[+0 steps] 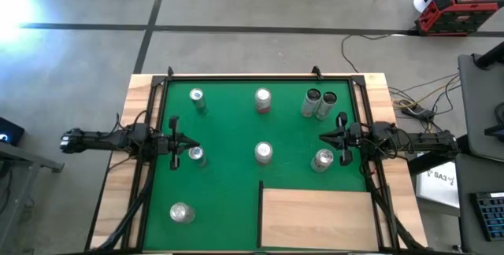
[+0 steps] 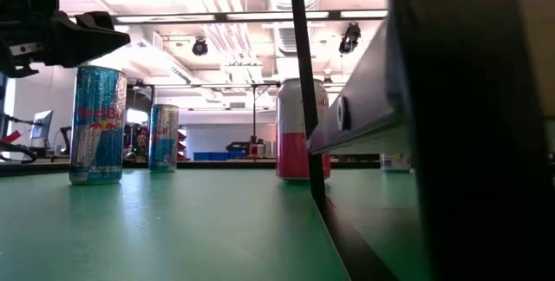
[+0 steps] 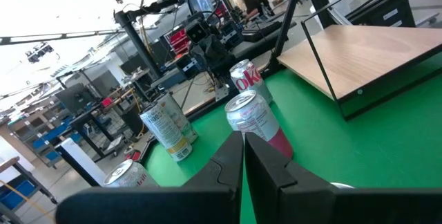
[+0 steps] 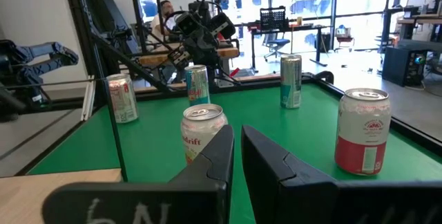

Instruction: Place canned beverage on shelf

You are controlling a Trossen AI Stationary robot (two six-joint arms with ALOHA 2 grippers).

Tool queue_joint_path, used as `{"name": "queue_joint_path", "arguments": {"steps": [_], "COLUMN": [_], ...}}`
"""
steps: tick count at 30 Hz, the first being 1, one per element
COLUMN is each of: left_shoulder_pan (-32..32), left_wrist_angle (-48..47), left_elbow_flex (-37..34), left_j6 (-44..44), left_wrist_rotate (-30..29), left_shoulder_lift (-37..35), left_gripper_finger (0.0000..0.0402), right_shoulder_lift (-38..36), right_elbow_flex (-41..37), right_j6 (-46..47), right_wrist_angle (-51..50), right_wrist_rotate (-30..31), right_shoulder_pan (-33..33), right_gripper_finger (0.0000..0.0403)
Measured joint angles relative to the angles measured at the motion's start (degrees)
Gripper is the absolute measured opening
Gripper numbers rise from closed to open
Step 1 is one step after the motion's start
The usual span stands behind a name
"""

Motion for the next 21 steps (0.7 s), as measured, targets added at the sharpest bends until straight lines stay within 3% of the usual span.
{"name": "queue_joint_path", "arguments": {"steps": [9, 17, 21], "left_shoulder_pan": [0.0, 0.0, 0.0], "left_wrist_angle": [3.3, 28.7, 39.9], "left_elbow_flex": [0.0, 0.0, 0.0], "left_j6": [3.0, 3.0, 0.6], "left_wrist_rotate": [0.7, 16.4, 16.8], "left_shoulder_lift": [0.1, 0.0, 0.0], "left_gripper_finger": [0.0, 0.0, 0.0], "right_shoulder_lift": [0.0, 0.0, 0.0], "right_elbow_flex": [0.0, 0.0, 0.0], "right_j6": [-0.1, 0.0, 0.0], "right_wrist_angle": [0.0, 0.0, 0.0], "right_wrist_rotate": [0.0, 0.0, 0.0], "right_shoulder_pan": [0.0, 0.0, 0.0], "right_gripper_finger": [0.0022, 0.0022, 0.0022]}}
